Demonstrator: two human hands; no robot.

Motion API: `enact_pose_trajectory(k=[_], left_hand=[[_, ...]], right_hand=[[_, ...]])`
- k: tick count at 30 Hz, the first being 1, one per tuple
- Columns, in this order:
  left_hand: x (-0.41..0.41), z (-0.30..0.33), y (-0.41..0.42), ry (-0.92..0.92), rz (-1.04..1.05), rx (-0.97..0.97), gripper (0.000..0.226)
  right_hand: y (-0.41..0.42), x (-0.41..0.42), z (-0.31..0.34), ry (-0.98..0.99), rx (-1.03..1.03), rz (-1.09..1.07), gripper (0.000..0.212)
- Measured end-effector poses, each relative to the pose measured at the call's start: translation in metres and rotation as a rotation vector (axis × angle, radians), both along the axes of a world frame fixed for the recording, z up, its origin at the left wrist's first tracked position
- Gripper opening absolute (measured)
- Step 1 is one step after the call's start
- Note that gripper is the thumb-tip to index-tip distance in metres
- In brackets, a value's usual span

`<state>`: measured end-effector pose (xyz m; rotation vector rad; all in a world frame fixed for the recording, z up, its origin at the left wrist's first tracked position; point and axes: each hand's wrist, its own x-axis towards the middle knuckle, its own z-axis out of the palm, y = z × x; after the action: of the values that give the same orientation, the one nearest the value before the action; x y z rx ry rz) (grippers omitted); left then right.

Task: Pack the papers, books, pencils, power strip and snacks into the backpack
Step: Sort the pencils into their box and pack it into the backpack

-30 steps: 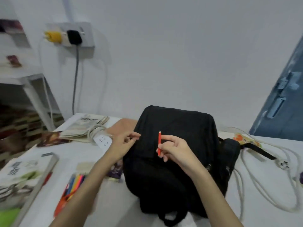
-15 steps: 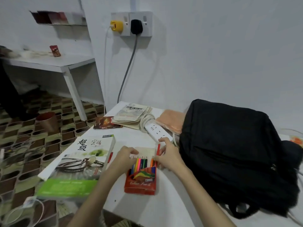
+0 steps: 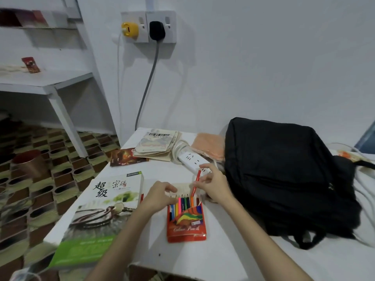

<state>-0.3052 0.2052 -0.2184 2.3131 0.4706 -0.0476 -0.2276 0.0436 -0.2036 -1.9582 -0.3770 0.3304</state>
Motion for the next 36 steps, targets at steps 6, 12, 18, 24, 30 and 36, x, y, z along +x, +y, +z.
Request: enact_pose_trajectory(k=[6, 12, 18, 24, 30, 36], left_hand=[[-0.001, -0.002, 0.001, -0.024, 0.05, -0.039, 0.024], [-0.004, -0.006, 0.003, -0.032, 0.081, -0.061, 0.025], [-0.003, -0.008, 0.003, -0.101, 0.028, -0.09, 0.051], [-0.007, -0.001, -0.002, -0.222, 0.001, -0.128, 0.035], [-0.019, 0.006, -0.003, -0.13, -0.063, -0.078, 0.004], [-0.025, 0.01, -0.008, -0.058, -0.169, 0.036, 0.015]], right_hand=[[0.003, -0.007, -0.001, -0.051, -0.37, 0.204, 0.057], [-0.008, -0.017, -0.004, -0.29, -0.498, 0.245, 0.062], [-0.013, -0.021, -0.013, -0.322, -0.502, 0.289, 0.032], [-0.015, -0.023, -0.015, -0.265, -0.253, 0.183, 0.016], [-0.016, -0.025, -0.016, -0.274, -0.222, 0.078, 0.022], [-0.01, -0.025, -0.014, -0.326, -0.386, 0.196, 0.025]])
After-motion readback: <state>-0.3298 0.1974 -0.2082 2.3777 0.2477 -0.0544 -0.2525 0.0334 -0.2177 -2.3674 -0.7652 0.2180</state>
